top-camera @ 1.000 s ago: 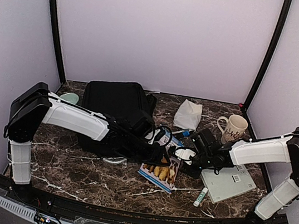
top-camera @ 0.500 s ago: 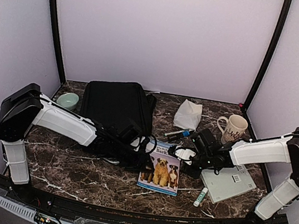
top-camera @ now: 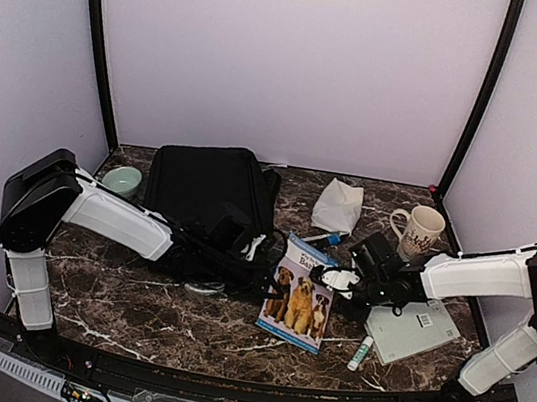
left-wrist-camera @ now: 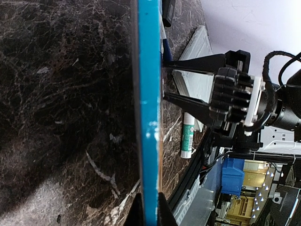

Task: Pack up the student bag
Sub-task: Pick up the book at the center of the board, then pass from the left arm to the right, then pick up the largest pocket of the bag from the student bag, then place the book in the largest pocket of the bag, then adjust the book in the largest pocket of the bag.

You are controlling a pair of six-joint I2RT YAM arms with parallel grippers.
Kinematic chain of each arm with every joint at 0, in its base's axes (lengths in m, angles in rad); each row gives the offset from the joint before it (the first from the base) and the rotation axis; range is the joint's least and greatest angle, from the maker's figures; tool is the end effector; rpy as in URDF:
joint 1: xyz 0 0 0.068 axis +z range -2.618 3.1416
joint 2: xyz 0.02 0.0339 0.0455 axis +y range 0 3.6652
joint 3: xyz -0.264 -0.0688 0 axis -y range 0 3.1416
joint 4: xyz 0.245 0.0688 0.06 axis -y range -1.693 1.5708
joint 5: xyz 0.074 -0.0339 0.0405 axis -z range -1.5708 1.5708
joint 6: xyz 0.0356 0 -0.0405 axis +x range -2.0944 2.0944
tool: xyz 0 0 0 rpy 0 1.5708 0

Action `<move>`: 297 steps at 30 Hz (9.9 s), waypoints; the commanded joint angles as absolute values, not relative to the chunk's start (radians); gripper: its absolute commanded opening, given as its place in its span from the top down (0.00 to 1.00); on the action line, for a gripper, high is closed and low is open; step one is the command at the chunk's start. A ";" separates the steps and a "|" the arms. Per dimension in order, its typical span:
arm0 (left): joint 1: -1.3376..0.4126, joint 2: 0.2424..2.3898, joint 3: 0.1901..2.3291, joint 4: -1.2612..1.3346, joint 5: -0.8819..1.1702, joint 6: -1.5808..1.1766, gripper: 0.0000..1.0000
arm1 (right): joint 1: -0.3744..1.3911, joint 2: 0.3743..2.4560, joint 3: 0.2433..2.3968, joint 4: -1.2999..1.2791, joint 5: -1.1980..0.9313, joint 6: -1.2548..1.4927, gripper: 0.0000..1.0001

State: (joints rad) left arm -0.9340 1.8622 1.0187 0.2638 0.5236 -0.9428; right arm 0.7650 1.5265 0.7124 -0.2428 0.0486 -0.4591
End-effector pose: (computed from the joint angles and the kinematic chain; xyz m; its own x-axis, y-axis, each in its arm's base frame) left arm 0.2183 -0.3252 0.1658 -0.9561 0.1142 -0.2699 0.2917 0.4613 -0.8379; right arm 0.1988 0.1885 0.1449 -0.2643 -0.8673 -0.4219 -0.8830 0.3935 -0.2558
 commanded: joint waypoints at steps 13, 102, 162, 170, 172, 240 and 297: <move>-0.888 1.436 1.063 0.068 0.318 -0.479 1.00 | 0.515 1.115 1.003 -0.479 -0.436 -0.245 0.00; -0.834 1.358 1.062 -0.098 0.072 -0.288 0.32 | 0.370 1.307 0.961 0.005 -0.957 0.249 1.00; -0.796 1.639 1.531 -0.657 -0.099 0.101 1.00 | 0.251 1.315 1.102 -0.418 -0.908 0.062 1.00; -0.796 1.585 1.511 -0.526 -0.086 0.021 1.00 | 0.315 1.382 1.030 -0.421 -1.043 0.133 1.00; -0.796 1.585 1.513 -0.502 -0.085 0.012 1.00 | 0.337 1.405 1.027 -0.413 -1.067 0.143 1.00; -0.796 1.499 1.344 -0.231 0.177 -0.151 1.00 | 0.690 2.108 1.523 -0.241 -1.004 0.559 1.00; -0.795 1.660 1.645 -0.614 0.268 0.145 1.00 | 1.156 1.707 1.246 -0.581 -0.017 -0.748 0.38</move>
State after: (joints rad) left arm -0.7902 1.6752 1.6032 -0.5858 0.2604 0.0967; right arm 1.1061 1.6585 1.2083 -0.6399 -0.1516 -0.6933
